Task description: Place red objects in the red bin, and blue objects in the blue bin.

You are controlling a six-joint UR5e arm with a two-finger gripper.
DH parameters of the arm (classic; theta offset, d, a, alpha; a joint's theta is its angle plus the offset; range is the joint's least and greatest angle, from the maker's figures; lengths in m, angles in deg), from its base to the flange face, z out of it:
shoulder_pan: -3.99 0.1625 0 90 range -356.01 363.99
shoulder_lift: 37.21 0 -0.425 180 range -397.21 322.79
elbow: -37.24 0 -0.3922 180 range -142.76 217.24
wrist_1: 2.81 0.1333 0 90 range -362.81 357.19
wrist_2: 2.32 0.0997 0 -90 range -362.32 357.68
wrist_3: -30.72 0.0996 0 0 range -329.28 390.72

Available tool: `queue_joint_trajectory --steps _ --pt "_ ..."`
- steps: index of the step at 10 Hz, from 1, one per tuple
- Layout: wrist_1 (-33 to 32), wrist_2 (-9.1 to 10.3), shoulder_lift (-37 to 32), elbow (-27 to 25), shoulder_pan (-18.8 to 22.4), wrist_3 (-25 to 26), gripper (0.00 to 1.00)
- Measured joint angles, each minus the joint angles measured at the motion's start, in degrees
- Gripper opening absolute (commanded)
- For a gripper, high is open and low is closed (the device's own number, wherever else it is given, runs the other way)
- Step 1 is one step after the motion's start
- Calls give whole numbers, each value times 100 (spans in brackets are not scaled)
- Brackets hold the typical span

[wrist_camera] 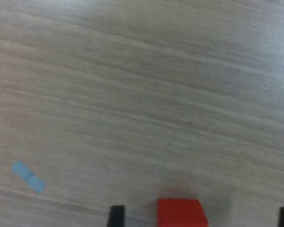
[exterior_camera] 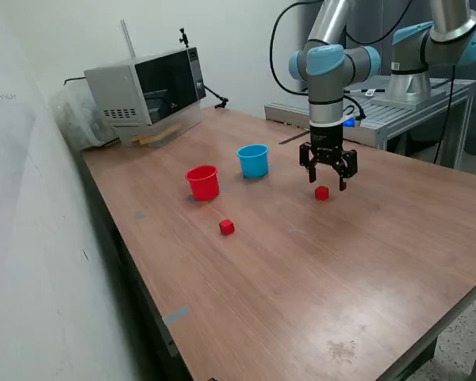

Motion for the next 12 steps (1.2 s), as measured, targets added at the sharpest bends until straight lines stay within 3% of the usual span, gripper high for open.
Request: queue_joint_trajectory --steps 12 --pt "-16 -21 123 3 -57 -170 0"
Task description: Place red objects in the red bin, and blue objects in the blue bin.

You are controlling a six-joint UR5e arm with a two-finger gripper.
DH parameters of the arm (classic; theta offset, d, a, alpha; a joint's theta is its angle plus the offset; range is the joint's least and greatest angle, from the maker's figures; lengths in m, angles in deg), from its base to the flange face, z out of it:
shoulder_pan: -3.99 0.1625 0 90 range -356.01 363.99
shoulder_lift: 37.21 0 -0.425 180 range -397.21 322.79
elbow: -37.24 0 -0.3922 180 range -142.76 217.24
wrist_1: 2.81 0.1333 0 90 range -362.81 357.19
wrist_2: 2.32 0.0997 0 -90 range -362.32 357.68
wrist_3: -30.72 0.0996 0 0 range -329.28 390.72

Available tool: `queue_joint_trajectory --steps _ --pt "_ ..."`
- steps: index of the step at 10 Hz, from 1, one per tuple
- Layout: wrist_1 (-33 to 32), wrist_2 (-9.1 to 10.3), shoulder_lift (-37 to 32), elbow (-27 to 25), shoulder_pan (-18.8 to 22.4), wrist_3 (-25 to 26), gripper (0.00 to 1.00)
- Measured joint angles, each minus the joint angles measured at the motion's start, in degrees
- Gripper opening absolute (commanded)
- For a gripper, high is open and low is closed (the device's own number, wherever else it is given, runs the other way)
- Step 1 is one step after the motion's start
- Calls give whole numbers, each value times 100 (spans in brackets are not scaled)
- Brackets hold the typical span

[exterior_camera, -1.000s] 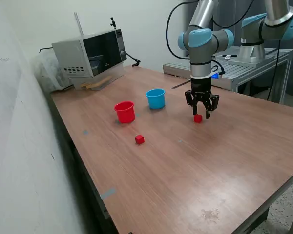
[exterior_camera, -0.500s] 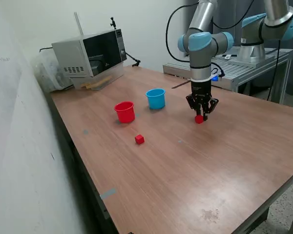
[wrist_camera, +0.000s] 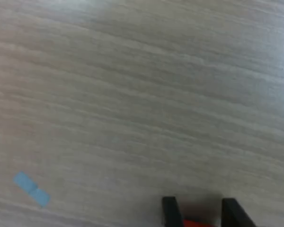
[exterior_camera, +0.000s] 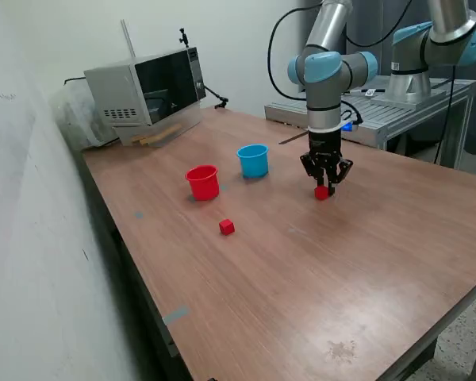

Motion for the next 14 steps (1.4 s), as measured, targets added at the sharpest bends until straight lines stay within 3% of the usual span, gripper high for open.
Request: queue_joint_trajectory --steps 7,14 --pt "38 -16 -77 23 -31 -50 0" --pt "297 -29 -482 509 -192 -58 0"
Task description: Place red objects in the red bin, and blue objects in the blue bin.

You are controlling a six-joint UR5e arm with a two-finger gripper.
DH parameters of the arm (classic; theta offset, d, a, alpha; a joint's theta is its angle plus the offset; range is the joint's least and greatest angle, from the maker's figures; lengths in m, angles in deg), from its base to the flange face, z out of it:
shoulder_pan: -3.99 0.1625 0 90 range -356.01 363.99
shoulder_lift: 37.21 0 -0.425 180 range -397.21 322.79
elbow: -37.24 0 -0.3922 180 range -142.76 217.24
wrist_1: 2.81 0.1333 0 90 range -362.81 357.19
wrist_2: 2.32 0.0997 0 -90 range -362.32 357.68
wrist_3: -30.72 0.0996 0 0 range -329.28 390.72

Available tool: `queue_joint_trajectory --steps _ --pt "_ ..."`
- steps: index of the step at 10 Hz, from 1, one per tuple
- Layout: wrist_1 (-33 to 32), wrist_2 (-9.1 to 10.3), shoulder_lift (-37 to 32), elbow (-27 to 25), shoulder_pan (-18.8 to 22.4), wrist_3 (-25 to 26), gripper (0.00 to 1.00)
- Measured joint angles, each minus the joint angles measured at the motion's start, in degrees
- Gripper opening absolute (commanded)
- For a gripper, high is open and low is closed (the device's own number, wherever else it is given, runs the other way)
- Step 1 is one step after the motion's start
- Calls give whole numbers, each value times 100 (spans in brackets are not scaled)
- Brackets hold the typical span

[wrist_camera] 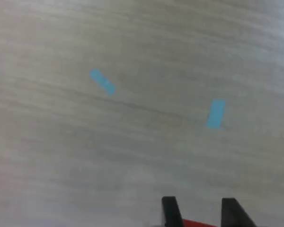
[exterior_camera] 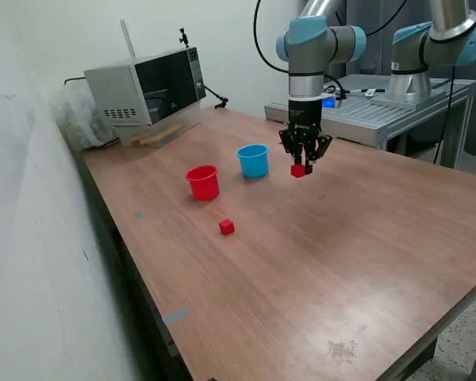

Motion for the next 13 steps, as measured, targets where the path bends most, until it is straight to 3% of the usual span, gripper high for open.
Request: queue_joint_trajectory --steps 6,13 --pt "502 -8 -503 567 -363 -96 0" --pt "613 -17 -20 1709 -1092 -145 0"
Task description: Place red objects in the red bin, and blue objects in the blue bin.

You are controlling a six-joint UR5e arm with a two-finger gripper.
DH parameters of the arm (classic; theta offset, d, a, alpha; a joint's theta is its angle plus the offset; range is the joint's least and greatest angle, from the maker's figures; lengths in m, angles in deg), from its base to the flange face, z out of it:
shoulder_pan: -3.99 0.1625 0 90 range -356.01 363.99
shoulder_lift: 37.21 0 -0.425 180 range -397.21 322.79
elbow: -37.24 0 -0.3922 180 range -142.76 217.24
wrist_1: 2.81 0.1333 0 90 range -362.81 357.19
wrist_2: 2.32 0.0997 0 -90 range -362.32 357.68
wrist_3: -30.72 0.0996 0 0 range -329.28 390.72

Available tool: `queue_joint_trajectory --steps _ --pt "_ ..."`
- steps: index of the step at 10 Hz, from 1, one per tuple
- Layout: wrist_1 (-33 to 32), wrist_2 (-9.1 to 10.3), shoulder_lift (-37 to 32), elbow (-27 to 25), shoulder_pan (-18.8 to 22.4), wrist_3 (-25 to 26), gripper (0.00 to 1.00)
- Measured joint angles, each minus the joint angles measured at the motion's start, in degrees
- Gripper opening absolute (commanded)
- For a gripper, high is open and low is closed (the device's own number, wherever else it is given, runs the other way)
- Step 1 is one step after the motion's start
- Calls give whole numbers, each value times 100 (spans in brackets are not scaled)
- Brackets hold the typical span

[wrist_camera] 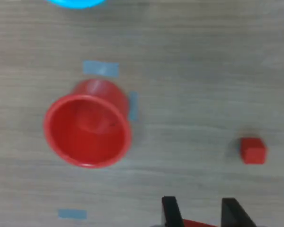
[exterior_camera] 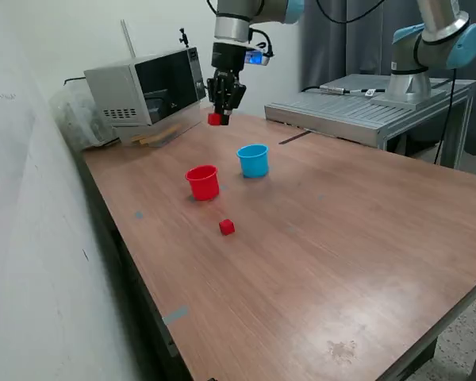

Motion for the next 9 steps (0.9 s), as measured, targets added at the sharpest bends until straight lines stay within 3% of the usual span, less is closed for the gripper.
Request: queue_joint_trajectory --steps 4,9 --pt "-2 -6 520 365 -308 -6 0" --pt "-29 -10 956 469 -518 -10 0"
